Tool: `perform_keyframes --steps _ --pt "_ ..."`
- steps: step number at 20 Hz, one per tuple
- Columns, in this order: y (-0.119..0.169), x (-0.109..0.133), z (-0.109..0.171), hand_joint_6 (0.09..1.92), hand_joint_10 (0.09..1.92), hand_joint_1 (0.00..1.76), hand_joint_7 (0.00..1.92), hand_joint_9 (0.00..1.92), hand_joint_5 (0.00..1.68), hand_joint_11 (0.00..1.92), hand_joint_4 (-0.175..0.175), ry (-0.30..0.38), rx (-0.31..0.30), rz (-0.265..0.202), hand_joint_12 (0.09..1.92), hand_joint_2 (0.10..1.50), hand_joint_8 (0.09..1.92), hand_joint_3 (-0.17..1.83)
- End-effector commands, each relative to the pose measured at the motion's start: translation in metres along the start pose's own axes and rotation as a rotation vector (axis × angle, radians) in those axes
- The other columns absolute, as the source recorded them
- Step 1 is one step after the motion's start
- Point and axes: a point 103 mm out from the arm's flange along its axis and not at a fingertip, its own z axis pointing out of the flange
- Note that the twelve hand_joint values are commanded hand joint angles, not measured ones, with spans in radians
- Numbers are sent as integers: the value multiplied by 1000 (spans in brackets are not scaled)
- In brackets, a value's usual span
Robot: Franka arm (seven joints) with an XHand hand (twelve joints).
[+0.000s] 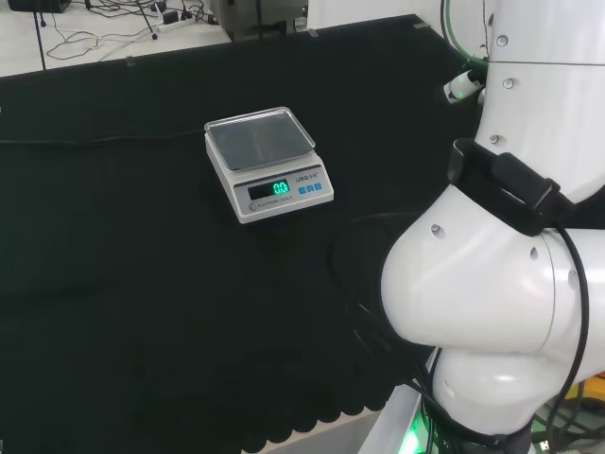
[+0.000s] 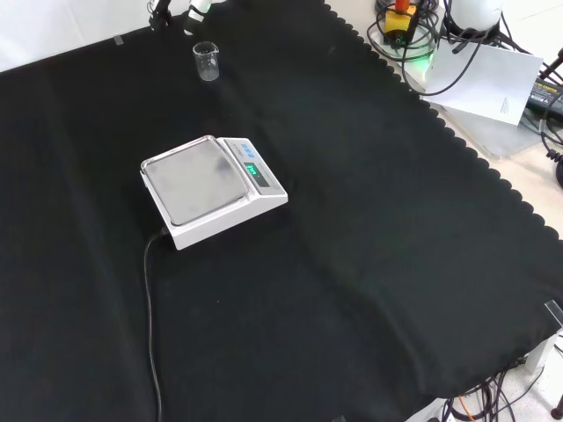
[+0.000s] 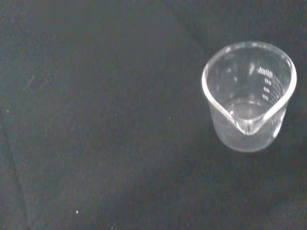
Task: Pick up the beaker.
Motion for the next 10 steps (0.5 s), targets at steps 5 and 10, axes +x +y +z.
perform_keyframes --steps 5,10 --pt "-5 -4 30 207 856 586 194 118 353 0 -6 -33 185 26 1436 871 664 -97" --pt "-9 -8 43 189 873 595 158 99 335 0 -6 -37 188 36 1439 851 659 -106"
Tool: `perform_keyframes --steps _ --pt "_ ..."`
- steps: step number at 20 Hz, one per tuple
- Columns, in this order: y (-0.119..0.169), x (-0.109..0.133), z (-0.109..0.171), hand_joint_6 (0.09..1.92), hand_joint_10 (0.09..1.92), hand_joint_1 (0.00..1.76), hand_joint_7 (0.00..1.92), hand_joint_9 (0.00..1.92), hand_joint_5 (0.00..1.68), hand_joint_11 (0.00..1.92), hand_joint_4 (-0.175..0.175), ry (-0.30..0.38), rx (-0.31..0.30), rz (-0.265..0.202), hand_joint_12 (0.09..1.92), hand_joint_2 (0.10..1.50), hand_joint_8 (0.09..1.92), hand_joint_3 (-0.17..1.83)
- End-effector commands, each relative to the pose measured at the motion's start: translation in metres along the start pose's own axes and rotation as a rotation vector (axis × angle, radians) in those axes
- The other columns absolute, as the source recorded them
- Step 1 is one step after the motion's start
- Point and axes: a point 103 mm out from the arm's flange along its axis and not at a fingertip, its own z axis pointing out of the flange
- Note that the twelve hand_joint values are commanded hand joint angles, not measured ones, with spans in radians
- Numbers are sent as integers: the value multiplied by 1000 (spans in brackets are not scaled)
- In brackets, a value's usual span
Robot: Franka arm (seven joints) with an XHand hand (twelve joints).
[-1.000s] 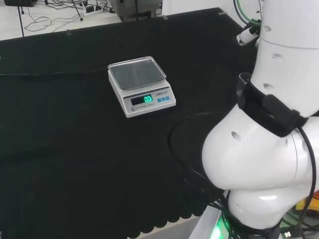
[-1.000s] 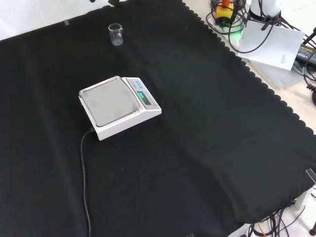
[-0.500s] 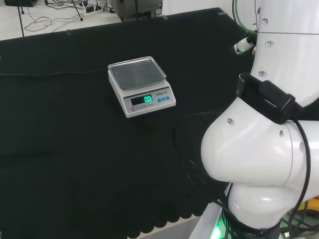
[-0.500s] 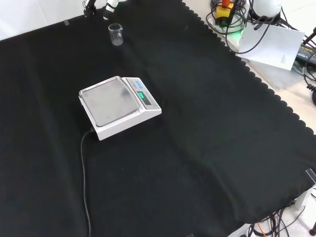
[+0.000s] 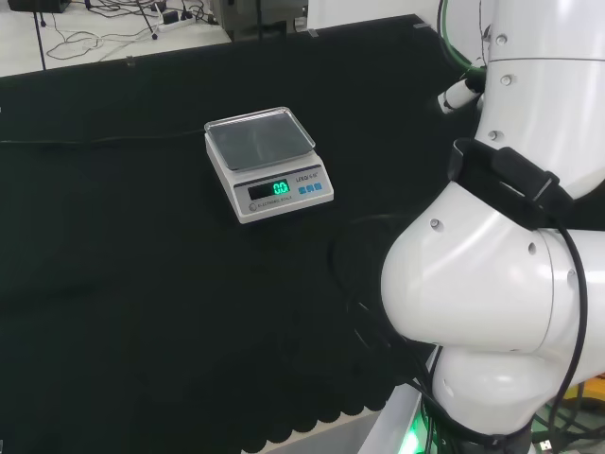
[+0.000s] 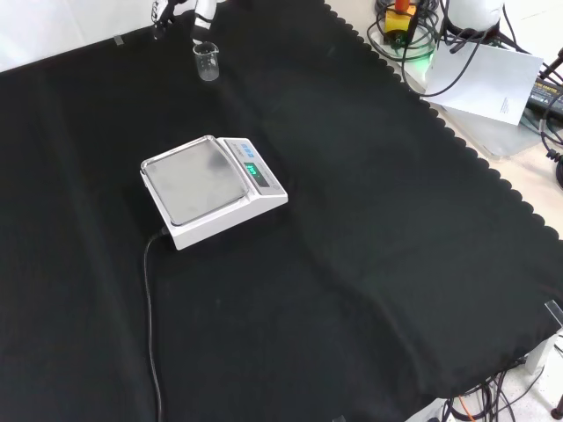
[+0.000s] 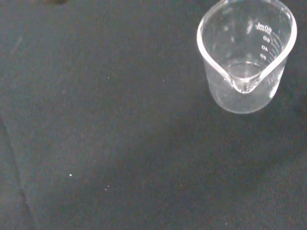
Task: Pick up the beaker.
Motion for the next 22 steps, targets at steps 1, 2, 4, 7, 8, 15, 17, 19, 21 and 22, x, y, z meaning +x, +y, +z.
perform_keyframes --steps 1,2,4,7,8,15,17,19,21,22 --pt "-8 -6 31 189 875 603 159 103 337 0 -6 -17 81 30 1441 853 660 -105" --pt "-8 -7 33 188 876 609 160 106 339 0 -6 -14 81 31 1444 855 661 -104" --pt "-9 -10 36 187 878 618 164 112 346 0 -8 -16 82 39 1451 858 662 -102" --pt "-11 -13 42 188 879 625 168 120 355 0 -9 -7 88 43 1459 863 664 -100" --pt "-10 -14 44 187 879 627 169 123 356 0 -9 -2 89 43 1461 865 664 -100" --pt "0 -17 55 182 876 642 187 157 374 17 -13 -2 99 49 1533 871 671 -100" --pt "3 -18 59 182 871 652 195 181 383 54 -16 0 106 55 1538 874 675 -101" --pt "6 -20 63 183 870 664 203 200 393 81 -18 11 115 56 1538 877 678 -102" --pt "6 -22 63 185 864 675 208 215 402 104 -20 18 120 59 1527 883 679 -103" --pt "5 -21 61 185 863 678 209 220 404 112 -20 12 113 59 1524 885 680 -103"
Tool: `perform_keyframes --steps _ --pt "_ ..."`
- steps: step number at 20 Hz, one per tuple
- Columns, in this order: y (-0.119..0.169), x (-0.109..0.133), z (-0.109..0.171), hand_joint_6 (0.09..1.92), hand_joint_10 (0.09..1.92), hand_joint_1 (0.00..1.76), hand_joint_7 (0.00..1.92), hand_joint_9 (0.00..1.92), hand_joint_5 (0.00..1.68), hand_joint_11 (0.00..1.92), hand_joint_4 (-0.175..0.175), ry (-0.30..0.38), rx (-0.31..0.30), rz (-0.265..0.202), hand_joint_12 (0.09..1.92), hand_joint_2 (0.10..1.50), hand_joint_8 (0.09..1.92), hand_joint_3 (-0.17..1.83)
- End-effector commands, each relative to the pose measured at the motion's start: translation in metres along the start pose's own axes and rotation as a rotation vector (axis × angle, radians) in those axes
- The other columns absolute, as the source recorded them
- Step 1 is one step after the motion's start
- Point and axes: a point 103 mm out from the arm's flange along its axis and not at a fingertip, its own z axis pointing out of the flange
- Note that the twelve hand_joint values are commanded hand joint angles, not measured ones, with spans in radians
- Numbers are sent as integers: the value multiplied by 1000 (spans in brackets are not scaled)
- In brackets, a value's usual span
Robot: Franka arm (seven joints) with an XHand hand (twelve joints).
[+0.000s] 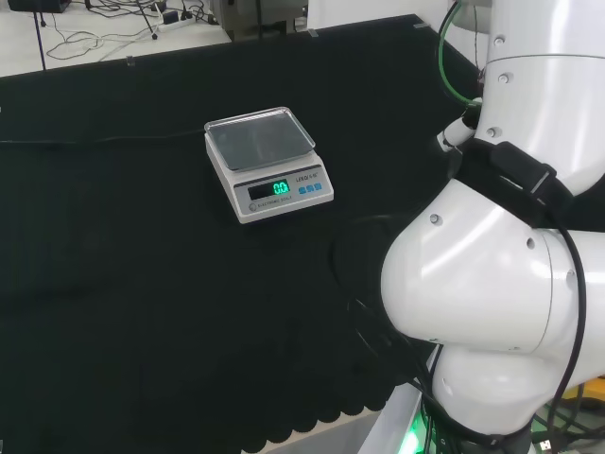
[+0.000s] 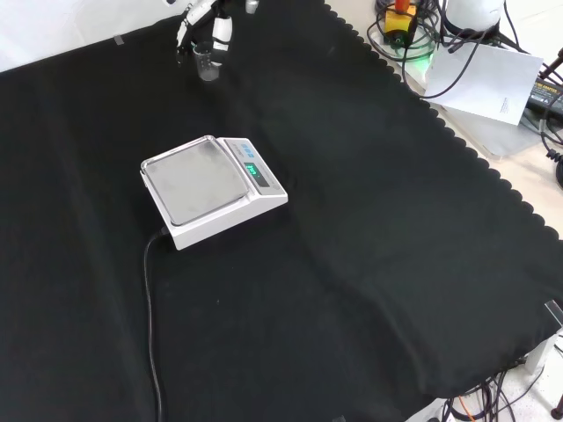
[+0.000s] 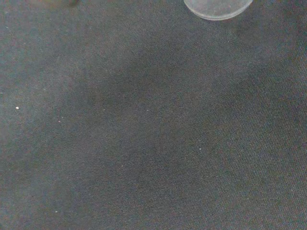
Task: Pick up the beaker.
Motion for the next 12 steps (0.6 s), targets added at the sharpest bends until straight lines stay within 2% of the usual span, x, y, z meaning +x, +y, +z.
perform_keyframes --steps 1,4,7,10,12 --pt "2 -2 0 185 862 680 210 223 406 116 -20 -6 3 10 1523 887 680 -103" --pt "6 -5 4 190 855 734 221 282 416 212 -23 -4 5 21 1489 907 682 -102" --pt "11 -4 5 254 814 891 267 441 490 494 -50 -26 -40 14 1354 969 695 -115" --pt "15 -1 5 513 685 1124 377 745 642 980 -139 -44 -96 -4 1008 1070 746 -164" --pt "18 2 5 645 605 1250 470 893 716 1029 -167 -43 -116 -16 860 1120 787 -173"
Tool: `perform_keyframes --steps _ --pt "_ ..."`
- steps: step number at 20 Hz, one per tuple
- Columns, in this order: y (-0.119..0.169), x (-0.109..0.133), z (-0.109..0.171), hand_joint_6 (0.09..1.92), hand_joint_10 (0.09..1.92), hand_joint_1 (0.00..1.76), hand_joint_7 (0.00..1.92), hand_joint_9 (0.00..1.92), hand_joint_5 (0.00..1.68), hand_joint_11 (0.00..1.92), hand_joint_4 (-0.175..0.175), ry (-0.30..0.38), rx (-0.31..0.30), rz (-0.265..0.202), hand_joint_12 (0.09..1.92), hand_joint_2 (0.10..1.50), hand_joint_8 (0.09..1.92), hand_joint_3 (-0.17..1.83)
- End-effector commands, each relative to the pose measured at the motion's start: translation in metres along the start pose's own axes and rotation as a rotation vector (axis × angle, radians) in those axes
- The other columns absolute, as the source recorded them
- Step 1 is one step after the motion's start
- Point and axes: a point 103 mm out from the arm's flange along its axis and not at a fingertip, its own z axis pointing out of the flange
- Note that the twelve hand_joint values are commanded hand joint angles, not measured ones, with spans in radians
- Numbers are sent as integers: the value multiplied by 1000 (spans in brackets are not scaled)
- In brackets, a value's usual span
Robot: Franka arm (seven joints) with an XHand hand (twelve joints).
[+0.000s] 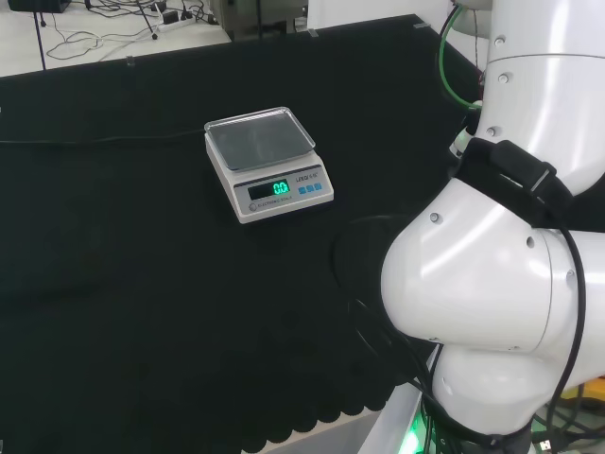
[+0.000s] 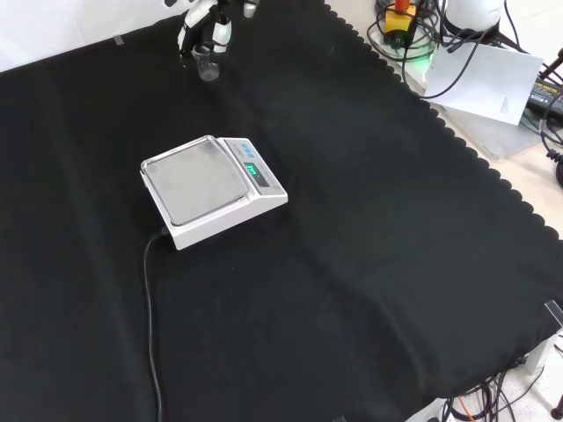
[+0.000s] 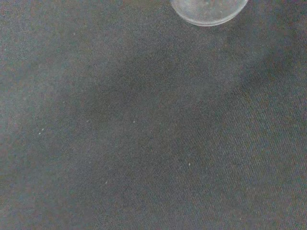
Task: Pick up the beaker.
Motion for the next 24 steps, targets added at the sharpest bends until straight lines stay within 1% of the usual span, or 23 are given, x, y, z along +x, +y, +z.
perform_keyframes --steps 1,3,4,5,6,7,9,11,12,13,16,21,24 --pt "8 7 3 690 609 1292 521 924 749 1013 -172 -28 -102 -37 828 1142 818 -175" --pt "9 10 3 1101 747 1430 599 922 746 840 -175 -32 -130 -49 1140 1165 939 -69" --pt "10 9 2 1202 884 1479 641 869 748 819 -175 -39 -146 -47 1291 1159 987 -33" --pt "9 5 -2 1216 916 1492 658 930 781 830 -175 -41 -142 -53 1373 1148 1107 -17" --pt "7 7 -5 1273 990 1491 626 953 758 779 -175 -56 -139 -54 1452 1160 1229 -4" --pt "6 8 -7 1322 1056 1488 594 960 728 727 -175 -64 -138 -54 1507 1176 1312 -2" --pt "4 11 -13 1364 1129 1484 566 968 698 672 -175 -77 -126 -52 1550 1192 1378 -1" --pt "1 14 -20 1364 1158 1484 567 975 695 657 -175 -85 -107 -51 1551 1194 1382 -1" --pt "-1 15 -25 1355 1204 1482 561 944 705 647 -175 -87 -97 -53 1555 1198 1387 1" --pt "-4 16 -31 1348 1241 1481 555 919 712 639 -175 -99 -86 -48 1558 1202 1392 1" --pt "-20 25 -53 1342 1286 1479 550 893 719 630 -175 -144 -61 -62 1559 1206 1395 1" --pt "-55 40 -89 1337 1300 1480 556 892 723 631 -175 -207 -79 -100 1546 1205 1387 0" --pt "-74 51 -102 1331 1210 1485 588 972 714 659 -175 -246 -106 -114 1515 1190 1357 -3"
